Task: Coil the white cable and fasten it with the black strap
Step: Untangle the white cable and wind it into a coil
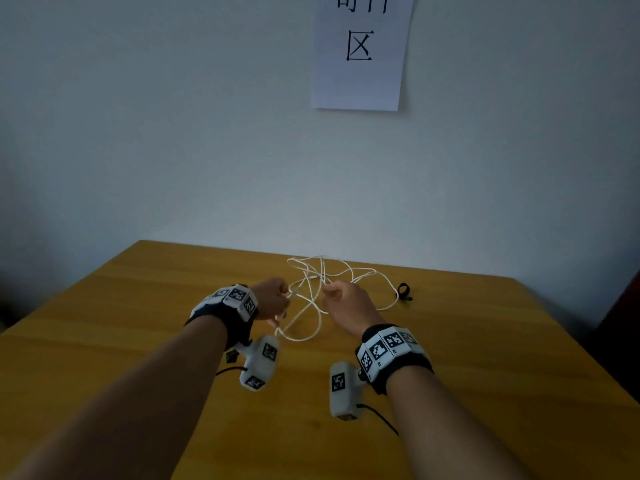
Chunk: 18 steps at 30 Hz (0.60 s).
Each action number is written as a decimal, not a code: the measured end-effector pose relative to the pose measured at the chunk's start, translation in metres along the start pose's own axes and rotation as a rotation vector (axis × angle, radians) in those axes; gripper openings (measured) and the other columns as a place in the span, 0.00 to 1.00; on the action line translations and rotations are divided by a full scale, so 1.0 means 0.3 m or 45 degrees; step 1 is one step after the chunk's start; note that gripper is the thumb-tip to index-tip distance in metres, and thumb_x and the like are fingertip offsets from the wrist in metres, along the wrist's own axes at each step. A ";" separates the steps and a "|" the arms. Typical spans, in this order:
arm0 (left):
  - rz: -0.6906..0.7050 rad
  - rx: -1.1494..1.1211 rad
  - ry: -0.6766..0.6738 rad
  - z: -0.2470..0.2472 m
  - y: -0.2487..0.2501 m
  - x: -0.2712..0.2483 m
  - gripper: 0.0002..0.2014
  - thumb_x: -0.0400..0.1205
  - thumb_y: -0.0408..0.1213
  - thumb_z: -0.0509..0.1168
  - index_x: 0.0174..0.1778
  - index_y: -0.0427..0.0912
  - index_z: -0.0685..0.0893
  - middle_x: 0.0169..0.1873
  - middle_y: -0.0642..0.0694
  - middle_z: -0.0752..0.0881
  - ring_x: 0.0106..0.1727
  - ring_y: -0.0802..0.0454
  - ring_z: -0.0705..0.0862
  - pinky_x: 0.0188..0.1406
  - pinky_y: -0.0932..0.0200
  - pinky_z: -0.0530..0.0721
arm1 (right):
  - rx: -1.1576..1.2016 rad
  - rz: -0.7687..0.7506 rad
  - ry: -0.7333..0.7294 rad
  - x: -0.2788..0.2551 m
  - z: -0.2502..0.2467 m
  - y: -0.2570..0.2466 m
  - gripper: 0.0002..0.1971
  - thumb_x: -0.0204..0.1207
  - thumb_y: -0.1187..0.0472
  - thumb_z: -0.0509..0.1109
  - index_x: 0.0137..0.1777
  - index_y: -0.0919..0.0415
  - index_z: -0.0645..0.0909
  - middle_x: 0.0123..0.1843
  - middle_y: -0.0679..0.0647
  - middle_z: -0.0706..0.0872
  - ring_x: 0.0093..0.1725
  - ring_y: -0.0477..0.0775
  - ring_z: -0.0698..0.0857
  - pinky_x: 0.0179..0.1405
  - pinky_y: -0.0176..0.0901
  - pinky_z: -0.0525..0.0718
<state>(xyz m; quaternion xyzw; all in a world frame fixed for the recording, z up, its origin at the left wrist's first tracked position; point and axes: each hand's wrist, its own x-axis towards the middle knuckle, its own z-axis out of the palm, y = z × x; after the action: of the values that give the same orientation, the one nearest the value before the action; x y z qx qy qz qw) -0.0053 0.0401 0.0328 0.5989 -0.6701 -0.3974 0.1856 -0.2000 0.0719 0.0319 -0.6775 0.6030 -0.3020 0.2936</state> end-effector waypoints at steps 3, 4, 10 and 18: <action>0.175 -0.338 0.027 -0.012 0.062 -0.037 0.13 0.83 0.18 0.55 0.38 0.39 0.73 0.32 0.40 0.76 0.34 0.46 0.81 0.29 0.55 0.88 | 0.050 -0.026 -0.047 -0.008 0.005 -0.018 0.21 0.81 0.63 0.68 0.74 0.57 0.81 0.68 0.52 0.88 0.65 0.52 0.86 0.61 0.45 0.85; 0.217 -0.405 0.038 -0.016 0.080 -0.048 0.13 0.84 0.18 0.56 0.40 0.38 0.77 0.32 0.40 0.77 0.34 0.46 0.82 0.32 0.55 0.89 | 0.073 -0.021 -0.076 -0.010 0.006 -0.025 0.22 0.79 0.63 0.69 0.73 0.56 0.81 0.67 0.51 0.88 0.63 0.51 0.86 0.56 0.43 0.86; 0.276 -0.785 0.174 -0.034 0.166 -0.073 0.16 0.86 0.20 0.54 0.56 0.32 0.88 0.36 0.38 0.80 0.40 0.45 0.83 0.44 0.52 0.92 | -0.186 -0.114 -0.216 -0.020 0.013 -0.071 0.20 0.76 0.60 0.71 0.69 0.59 0.84 0.64 0.53 0.88 0.59 0.54 0.87 0.47 0.44 0.81; 0.276 -0.654 0.493 -0.062 0.130 -0.040 0.15 0.80 0.22 0.69 0.63 0.30 0.86 0.36 0.41 0.84 0.42 0.44 0.90 0.53 0.51 0.91 | -0.550 -0.069 -0.111 0.016 -0.016 0.000 0.17 0.85 0.55 0.63 0.38 0.65 0.82 0.41 0.60 0.87 0.44 0.64 0.86 0.42 0.50 0.79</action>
<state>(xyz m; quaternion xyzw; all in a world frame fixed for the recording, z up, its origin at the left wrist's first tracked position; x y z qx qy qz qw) -0.0148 0.0444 0.0765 0.5221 -0.5601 -0.4101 0.4955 -0.2034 0.0670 0.0353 -0.7531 0.6219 -0.1440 0.1592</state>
